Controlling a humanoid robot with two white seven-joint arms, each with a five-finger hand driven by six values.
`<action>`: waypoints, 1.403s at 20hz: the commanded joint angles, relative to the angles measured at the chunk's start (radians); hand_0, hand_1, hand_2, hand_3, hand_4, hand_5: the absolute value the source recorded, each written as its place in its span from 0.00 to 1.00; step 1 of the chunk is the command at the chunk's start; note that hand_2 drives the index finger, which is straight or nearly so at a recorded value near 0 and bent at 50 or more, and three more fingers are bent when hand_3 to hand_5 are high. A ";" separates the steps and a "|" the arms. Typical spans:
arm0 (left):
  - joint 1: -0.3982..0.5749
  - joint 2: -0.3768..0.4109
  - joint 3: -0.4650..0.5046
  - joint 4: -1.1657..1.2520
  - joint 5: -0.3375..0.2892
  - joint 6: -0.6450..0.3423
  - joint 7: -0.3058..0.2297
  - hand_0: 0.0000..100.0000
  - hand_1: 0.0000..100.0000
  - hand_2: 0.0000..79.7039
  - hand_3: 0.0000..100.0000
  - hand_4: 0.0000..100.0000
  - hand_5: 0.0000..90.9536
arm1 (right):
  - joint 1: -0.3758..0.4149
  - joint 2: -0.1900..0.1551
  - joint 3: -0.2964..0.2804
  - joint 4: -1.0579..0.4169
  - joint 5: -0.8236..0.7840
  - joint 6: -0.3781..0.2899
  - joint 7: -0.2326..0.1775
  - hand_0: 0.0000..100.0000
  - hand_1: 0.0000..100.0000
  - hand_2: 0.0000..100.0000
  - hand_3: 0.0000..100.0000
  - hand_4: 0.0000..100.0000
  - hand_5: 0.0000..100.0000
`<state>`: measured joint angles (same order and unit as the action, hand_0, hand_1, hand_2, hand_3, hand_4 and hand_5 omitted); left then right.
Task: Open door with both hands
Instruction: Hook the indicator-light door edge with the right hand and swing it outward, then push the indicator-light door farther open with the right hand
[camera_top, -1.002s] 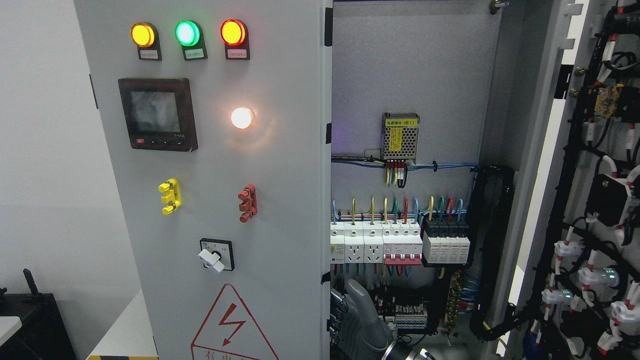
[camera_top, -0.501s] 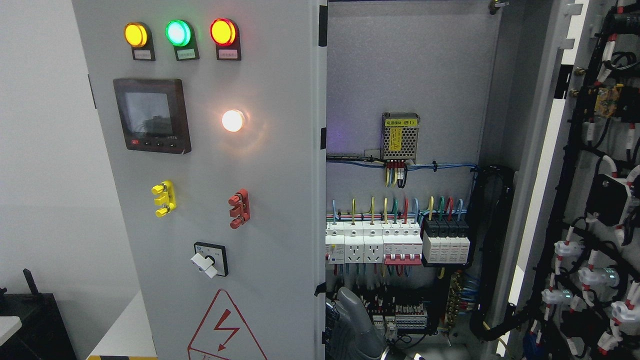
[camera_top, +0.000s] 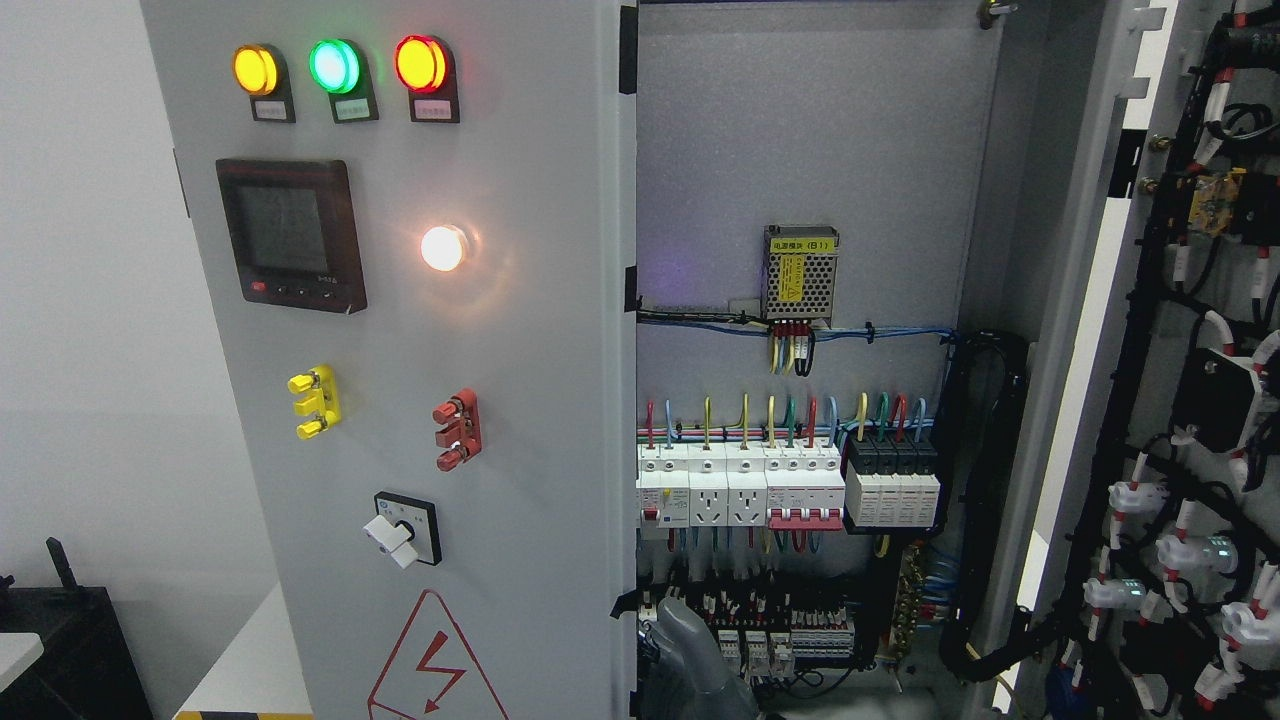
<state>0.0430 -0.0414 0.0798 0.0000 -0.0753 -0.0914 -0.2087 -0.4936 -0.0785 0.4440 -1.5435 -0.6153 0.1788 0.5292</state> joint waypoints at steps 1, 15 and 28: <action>0.000 0.000 0.000 0.008 0.000 -0.001 0.000 0.00 0.00 0.00 0.00 0.04 0.00 | 0.017 0.003 0.056 -0.066 -0.009 0.001 0.000 0.00 0.00 0.00 0.00 0.00 0.00; 0.000 0.000 0.000 0.008 -0.001 -0.001 0.000 0.00 0.00 0.00 0.00 0.04 0.00 | 0.049 0.020 0.131 -0.122 -0.009 0.001 0.000 0.00 0.00 0.00 0.00 0.00 0.00; 0.000 0.000 0.000 0.008 -0.001 -0.001 0.000 0.00 0.00 0.00 0.00 0.04 0.00 | 0.049 0.057 0.214 -0.155 -0.009 -0.004 0.000 0.00 0.00 0.00 0.00 0.00 0.00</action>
<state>0.0430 -0.0414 0.0798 0.0000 -0.0759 -0.0914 -0.2087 -0.4463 -0.0391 0.5942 -1.6663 -0.6244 0.1774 0.5305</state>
